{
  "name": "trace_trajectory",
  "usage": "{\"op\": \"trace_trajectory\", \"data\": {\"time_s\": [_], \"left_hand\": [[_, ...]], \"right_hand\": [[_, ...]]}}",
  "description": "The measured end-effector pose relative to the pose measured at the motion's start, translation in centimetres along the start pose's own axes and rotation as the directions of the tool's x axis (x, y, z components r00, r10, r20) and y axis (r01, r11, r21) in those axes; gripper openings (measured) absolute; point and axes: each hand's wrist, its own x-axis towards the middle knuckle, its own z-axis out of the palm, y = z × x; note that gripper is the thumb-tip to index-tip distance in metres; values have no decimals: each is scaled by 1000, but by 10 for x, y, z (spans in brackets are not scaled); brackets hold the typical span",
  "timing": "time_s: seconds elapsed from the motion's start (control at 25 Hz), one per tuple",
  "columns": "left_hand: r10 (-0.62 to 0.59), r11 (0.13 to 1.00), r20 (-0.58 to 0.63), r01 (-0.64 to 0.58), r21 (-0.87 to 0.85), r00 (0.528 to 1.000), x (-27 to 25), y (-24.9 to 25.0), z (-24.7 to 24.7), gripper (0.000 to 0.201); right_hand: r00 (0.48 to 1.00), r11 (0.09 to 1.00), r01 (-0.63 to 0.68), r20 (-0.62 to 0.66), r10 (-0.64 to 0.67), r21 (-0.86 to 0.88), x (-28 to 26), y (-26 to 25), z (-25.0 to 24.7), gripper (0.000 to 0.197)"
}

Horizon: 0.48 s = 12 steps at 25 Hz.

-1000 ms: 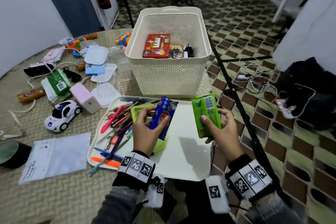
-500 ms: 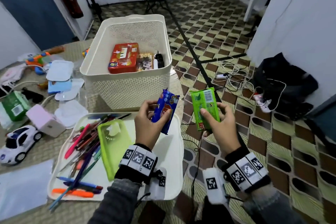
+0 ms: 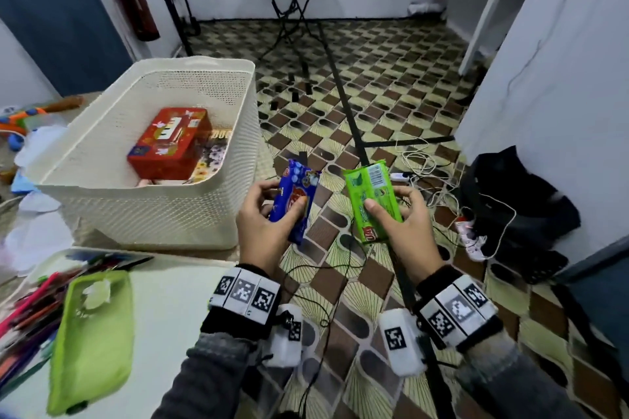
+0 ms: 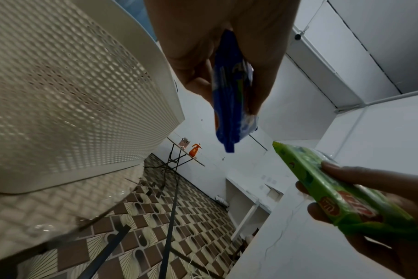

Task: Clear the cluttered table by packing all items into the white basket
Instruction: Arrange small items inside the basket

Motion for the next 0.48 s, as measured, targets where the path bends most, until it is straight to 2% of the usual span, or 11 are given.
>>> {"op": "trace_trajectory", "data": {"time_s": [0.28, 0.48], "left_hand": [[-6, 999, -41, 7, 37, 999, 28, -3, 58, 36], [-21, 999, -51, 23, 43, 998, 72, -15, 87, 34]], "right_hand": [[998, 996, 19, 65, -14, -92, 67, 3, -32, 38], [992, 999, 6, 123, -2, -33, 126, 2, -27, 36]]}}
